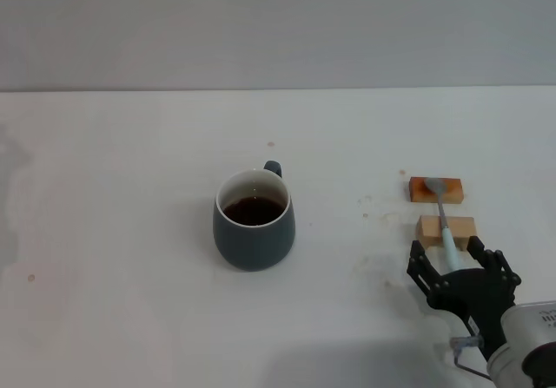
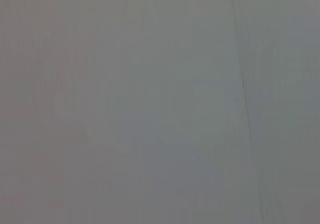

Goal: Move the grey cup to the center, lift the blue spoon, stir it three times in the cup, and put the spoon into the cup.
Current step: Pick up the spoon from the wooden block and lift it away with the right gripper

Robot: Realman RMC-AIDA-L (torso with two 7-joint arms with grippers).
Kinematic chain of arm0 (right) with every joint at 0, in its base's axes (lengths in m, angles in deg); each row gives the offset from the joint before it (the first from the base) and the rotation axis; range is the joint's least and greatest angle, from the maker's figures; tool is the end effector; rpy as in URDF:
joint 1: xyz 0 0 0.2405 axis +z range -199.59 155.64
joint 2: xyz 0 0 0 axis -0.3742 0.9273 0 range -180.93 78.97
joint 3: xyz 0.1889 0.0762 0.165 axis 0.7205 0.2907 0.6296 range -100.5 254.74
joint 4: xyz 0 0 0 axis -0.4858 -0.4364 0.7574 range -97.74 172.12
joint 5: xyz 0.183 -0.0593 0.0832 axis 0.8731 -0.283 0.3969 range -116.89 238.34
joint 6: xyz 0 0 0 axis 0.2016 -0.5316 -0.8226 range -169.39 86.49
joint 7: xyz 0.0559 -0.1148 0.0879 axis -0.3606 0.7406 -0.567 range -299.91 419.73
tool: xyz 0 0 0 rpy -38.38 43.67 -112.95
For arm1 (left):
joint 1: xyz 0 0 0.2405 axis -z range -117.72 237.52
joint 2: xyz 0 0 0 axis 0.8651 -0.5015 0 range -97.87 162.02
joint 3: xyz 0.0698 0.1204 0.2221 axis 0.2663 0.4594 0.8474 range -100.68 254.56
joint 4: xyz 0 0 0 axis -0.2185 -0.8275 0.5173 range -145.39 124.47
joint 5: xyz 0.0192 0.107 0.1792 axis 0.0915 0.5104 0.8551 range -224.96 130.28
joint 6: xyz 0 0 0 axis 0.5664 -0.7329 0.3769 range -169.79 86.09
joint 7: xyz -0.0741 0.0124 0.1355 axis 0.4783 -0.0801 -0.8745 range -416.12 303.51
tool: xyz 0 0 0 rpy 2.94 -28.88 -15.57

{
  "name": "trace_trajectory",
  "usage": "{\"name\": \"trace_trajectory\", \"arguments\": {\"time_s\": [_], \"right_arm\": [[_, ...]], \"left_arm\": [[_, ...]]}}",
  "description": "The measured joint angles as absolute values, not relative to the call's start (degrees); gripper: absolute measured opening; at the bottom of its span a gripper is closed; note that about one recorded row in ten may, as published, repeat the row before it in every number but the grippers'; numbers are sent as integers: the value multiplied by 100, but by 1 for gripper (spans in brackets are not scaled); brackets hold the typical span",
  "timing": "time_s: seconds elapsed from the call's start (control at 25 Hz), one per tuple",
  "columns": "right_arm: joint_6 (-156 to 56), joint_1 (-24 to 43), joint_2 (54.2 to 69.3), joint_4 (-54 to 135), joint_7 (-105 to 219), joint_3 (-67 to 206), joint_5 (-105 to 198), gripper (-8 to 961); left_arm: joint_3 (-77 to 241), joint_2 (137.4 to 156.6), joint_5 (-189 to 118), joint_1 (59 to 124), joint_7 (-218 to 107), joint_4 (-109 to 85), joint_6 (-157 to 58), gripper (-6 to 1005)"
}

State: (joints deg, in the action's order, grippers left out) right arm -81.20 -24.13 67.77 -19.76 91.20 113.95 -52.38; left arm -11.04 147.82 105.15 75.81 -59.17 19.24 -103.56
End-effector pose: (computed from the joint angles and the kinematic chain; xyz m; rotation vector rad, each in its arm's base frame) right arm 0.2797 0.2405 -0.1166 -1.7471 0.8624 0.4889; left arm -0.3430 0.3550 0.0949 -1.2103 -0.3662 -0.6492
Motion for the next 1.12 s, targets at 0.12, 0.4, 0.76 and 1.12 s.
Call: {"name": "trace_trajectory", "arguments": {"time_s": [0.12, 0.4, 0.76, 1.12], "right_arm": [[-8130, -2412, 6778, -1970, 9119, 11350, -5238, 803], [-8183, -2483, 6767, -2051, 9119, 11217, -5259, 803], [-8504, -2640, 6761, -2050, 9153, 11148, -5240, 803], [-8578, -2648, 6776, -2002, 9152, 11120, -5240, 802]], "left_arm": [[-1104, 14782, 10515, 7585, -5934, 1924, -10356, -2], [-1103, 14782, 10515, 7590, -5943, 1924, -10356, -2], [-1103, 14782, 10515, 7574, -5943, 1930, -10371, -2], [-1103, 14774, 10523, 7499, -5946, 2082, -10382, -2]]}}
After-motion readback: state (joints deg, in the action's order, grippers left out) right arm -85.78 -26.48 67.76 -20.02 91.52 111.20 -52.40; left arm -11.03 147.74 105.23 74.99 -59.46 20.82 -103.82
